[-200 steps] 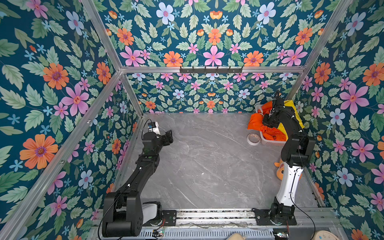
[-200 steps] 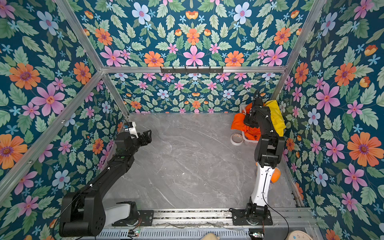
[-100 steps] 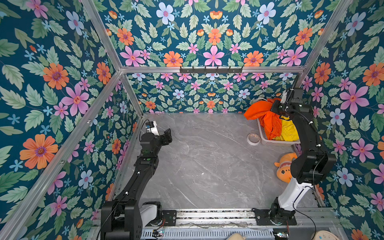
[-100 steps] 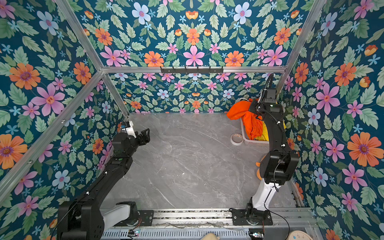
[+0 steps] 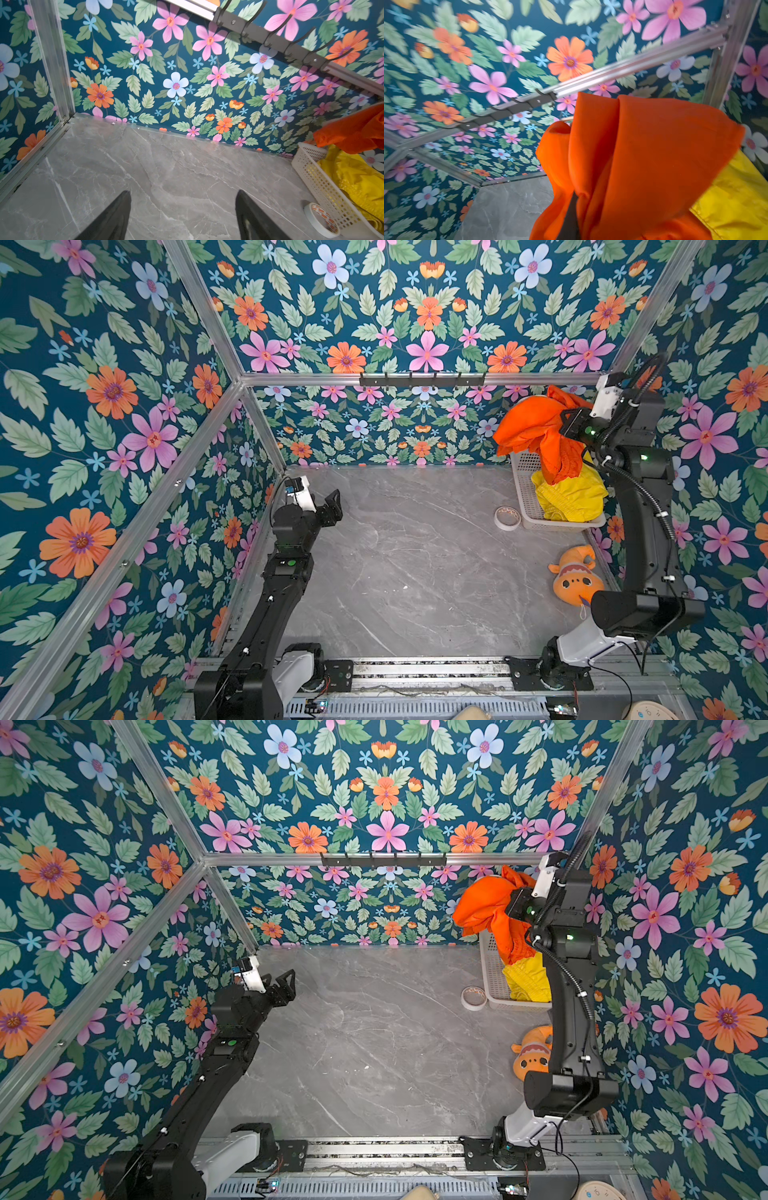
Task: Fold and stack the shorts
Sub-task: 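Lift the orange shorts out with the right gripper and drop them on the table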
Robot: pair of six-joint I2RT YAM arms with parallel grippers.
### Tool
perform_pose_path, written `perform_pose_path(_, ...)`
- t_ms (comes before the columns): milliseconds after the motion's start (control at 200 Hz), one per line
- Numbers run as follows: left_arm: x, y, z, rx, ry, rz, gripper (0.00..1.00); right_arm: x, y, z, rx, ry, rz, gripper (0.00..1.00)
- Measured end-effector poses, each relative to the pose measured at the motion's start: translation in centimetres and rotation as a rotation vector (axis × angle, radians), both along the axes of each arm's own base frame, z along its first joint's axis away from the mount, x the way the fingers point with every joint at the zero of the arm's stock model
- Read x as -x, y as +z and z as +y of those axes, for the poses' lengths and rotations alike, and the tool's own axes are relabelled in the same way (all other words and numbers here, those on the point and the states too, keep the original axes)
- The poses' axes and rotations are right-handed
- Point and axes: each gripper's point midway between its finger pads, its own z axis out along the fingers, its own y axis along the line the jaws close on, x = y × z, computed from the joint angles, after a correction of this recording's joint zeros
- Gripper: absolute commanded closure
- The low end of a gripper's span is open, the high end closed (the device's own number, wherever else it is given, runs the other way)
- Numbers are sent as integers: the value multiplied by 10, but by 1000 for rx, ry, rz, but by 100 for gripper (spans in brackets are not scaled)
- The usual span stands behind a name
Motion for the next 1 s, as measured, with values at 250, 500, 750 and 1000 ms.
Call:
perform_pose_path(250,20,30,-25,18,-147,-72,20,75,18,103,52,293,-65,100)
perform_pose_path(500,45,49,-36,14,-218,-86,20,150,-34,192,91,555,19,100)
perform_pose_path(750,61,45,-31,-23,-202,-39,19,203,-112,276,126,766,193,100)
perform_pose_path(1000,64,27,-30,-29,-197,16,21,171,-190,283,60,651,410,38)
